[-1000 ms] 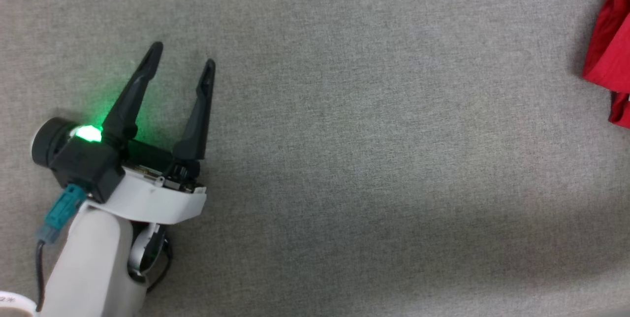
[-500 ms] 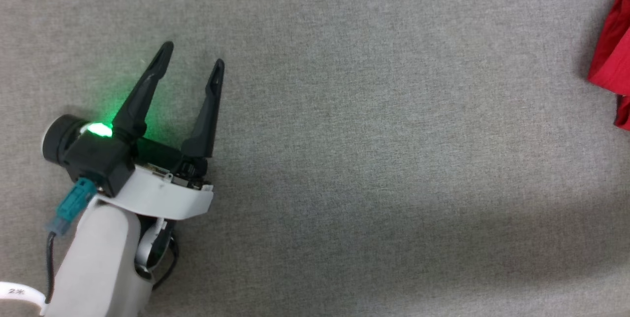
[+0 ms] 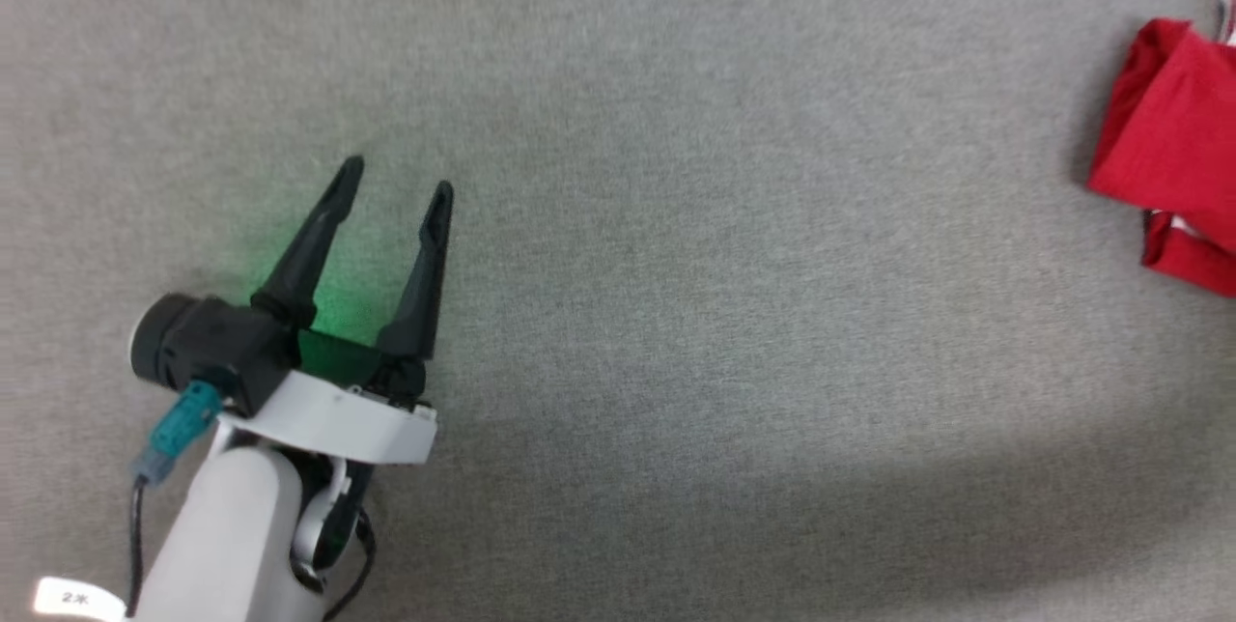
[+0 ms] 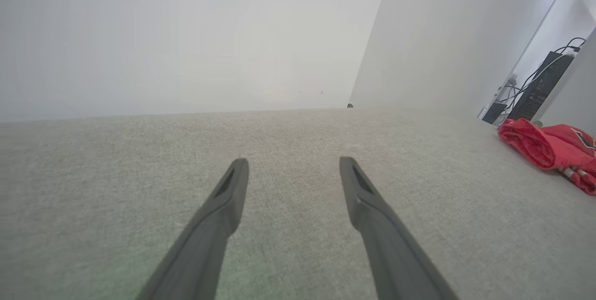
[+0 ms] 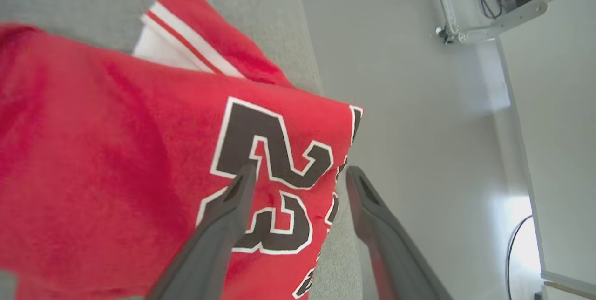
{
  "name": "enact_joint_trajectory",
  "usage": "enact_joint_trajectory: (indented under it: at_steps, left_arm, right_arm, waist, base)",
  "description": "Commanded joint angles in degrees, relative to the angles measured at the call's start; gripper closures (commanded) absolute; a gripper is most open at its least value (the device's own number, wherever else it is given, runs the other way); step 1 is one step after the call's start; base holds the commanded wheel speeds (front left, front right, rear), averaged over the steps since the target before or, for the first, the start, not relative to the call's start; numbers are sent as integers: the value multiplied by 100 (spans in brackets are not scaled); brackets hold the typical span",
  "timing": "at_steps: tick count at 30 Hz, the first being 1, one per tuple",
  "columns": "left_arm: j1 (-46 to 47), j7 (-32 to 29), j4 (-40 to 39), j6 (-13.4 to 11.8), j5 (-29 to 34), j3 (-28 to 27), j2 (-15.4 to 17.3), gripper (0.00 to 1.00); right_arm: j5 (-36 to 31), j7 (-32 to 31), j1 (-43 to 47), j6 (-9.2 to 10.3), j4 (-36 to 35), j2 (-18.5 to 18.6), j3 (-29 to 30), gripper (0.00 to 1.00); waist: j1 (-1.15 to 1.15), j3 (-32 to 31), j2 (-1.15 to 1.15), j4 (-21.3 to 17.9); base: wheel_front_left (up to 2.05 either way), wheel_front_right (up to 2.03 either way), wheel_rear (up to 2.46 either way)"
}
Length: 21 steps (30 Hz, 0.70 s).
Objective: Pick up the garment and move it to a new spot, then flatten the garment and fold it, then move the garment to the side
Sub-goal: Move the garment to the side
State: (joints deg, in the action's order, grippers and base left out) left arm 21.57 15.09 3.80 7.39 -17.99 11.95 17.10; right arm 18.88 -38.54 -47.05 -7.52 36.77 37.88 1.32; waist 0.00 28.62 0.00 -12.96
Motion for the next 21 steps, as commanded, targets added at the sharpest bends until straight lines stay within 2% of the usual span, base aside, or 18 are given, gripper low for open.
enact_joint_trajectory:
  at_steps: [1,5,8,15,21]
  left_arm:
    - [-104,3,27,17,-25,-21,-19,0]
    - [-306,4,154,17,-67,-44,-132,0]
    - [-476,3,242,17,-121,-67,-238,0]
    - [-869,4,340,16,-187,-209,-444,0]
    - [-1270,3,270,17,-181,-438,-599,0]
  right_arm:
    - [-12,63,55,8,-102,-5,-43,0]
    - [115,509,321,8,-512,-27,-236,0]
    - [176,1079,591,8,-781,-46,-367,0]
    - [52,2910,1357,8,-1147,-259,-378,0]
    - [-209,4169,2041,8,-1218,-479,-202,0]
  waist:
    - [0,-405,0,-9]
    - [0,-887,0,4]
    - [0,-1238,0,49]
    - [0,-1972,0,289]
    - [0,-2466,0,596]
  base:
    - [0,0,0]
    - [0,0,0]
    - [0,0,0]
    - [0,0,0]
    - [0,0,0]
